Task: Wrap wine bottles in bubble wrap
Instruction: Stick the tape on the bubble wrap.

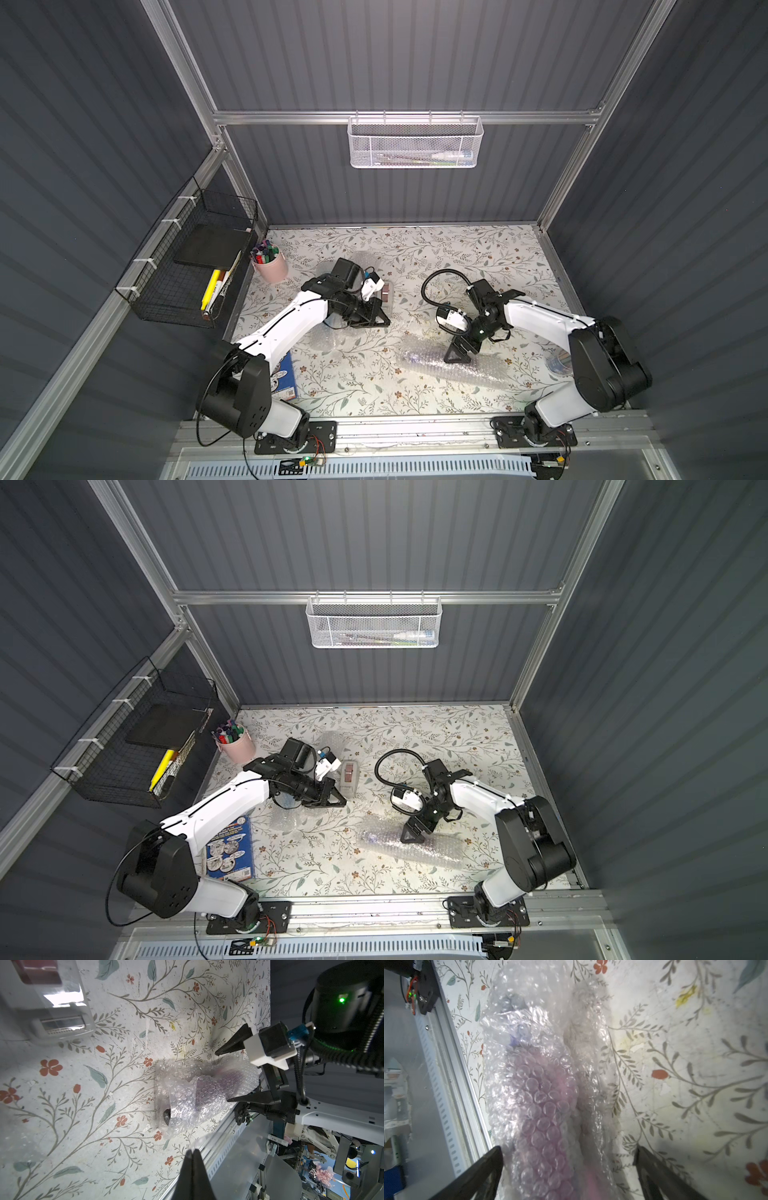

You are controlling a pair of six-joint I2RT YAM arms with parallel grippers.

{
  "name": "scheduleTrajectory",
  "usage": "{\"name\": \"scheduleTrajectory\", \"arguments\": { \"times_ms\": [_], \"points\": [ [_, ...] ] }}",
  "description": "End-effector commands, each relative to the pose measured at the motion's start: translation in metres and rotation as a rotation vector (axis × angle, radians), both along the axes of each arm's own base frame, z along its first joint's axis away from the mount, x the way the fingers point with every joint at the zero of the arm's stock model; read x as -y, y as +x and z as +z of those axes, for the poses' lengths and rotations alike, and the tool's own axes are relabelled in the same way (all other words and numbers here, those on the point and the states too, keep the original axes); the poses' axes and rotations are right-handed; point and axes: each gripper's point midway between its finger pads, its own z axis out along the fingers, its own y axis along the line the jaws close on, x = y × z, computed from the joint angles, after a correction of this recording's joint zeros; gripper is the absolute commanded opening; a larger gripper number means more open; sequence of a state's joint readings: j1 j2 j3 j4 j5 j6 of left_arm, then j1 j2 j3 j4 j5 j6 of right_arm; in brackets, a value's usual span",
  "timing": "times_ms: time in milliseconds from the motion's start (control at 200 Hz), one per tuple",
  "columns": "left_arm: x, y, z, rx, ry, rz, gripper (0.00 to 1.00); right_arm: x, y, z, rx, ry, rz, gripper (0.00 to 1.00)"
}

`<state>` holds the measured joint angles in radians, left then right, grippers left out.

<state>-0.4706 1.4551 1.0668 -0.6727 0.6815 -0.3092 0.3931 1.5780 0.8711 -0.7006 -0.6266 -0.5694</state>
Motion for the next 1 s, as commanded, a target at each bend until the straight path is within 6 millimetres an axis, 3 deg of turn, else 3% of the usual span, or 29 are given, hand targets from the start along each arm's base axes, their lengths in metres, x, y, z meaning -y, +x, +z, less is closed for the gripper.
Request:
{"name": "scheduleTrajectory", "arguments": {
  "times_ms": [0, 330, 775, 996],
  "points": [
    [0.002, -0.005, 0.010, 0.016, -0.017, -0.037, 0.00, -0.005, -0.009, 0.003, -0.084, 0.053, 0.061, 0.99],
    [0.003, -0.007, 0.004, -0.010, -0.018, -0.053, 0.00, -0.003, -0.022, -0.015, -0.216, 0.046, 0.068, 0.99],
    [0.006, -0.003, 0.001, -0.021, -0.013, -0.053, 0.00, -0.021, -0.039, 0.011, -0.144, 0.165, 0.127, 0.99],
    [0.005, -0.004, -0.002, -0.029, -0.008, -0.051, 0.00, -0.019, -0.048, 0.006, -0.087, 0.114, 0.161, 0.94]
  ]
}}
